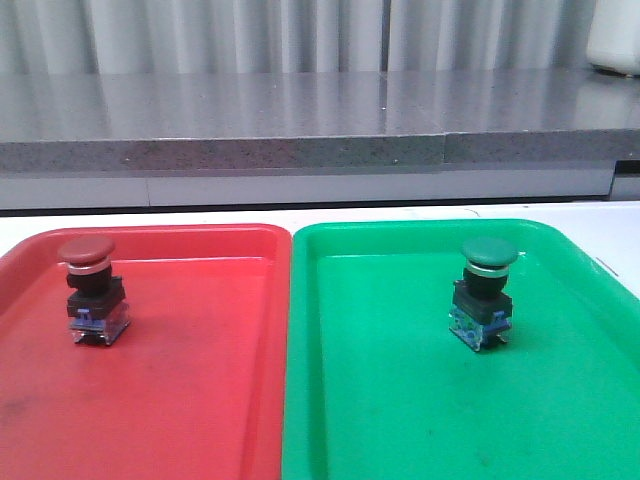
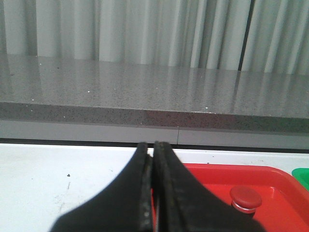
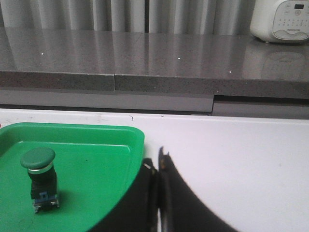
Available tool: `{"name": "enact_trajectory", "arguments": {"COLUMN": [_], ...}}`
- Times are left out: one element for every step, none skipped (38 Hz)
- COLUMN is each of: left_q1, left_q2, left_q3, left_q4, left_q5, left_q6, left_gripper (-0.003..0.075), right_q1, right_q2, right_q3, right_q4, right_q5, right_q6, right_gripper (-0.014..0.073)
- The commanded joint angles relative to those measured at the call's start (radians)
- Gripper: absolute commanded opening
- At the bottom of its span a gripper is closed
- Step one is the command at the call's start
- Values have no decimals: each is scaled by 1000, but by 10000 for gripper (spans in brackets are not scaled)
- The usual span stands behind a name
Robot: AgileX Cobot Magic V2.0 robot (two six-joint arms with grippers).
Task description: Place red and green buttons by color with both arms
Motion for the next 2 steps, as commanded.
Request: {"name": "enact_trajectory", "arguments": {"left_q1": [0, 0], "left_q2": [-17, -17], "left_q3": [25, 25], "left_q4": [-7, -7], "left_q5": [-81, -81], "left_q6": [0, 0], "left_gripper": [-20, -20], "right_q1": [-5, -5], "right_q2": [-17, -17], "right_q3": [-6, -6], "right_q4": [-12, -12], "right_q5": [-77, -77], "right_q6": [-7, -7], "right_gripper": [-106, -106]}}
